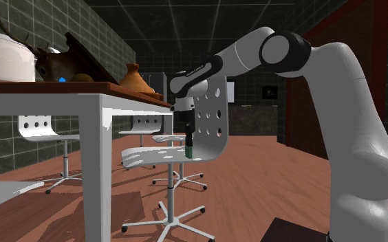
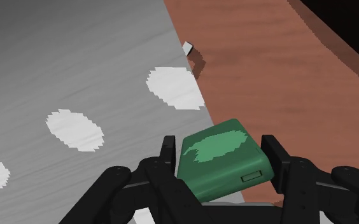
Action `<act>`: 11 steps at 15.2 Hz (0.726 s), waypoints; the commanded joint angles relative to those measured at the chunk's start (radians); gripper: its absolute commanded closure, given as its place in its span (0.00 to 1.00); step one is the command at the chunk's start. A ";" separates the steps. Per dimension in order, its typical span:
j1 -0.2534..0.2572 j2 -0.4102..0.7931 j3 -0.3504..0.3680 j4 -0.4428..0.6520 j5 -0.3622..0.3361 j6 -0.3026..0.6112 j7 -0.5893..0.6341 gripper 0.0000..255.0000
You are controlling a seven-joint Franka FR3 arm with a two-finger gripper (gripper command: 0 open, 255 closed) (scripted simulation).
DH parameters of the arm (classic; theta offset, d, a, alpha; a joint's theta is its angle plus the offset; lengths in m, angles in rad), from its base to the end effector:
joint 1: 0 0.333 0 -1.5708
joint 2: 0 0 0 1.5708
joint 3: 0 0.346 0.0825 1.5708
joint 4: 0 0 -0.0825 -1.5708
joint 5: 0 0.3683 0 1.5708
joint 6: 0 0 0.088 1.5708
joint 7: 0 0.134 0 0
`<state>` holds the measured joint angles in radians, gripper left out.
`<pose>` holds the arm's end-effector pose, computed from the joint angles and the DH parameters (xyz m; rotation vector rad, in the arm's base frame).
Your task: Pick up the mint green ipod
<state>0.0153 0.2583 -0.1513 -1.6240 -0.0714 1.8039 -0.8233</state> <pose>0.6153 -0.0836 0.4738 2.8842 1.0691 -0.1798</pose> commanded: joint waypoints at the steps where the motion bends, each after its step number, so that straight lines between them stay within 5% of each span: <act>1: 0.000 0.001 0.000 -0.001 0.000 0.001 0.000 1.00; 11: 0.000 -0.004 -0.001 0.061 0.000 -0.066 -0.005 1.00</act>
<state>0.0147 0.2560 -0.1520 -1.5739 -0.0713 1.7516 -0.8276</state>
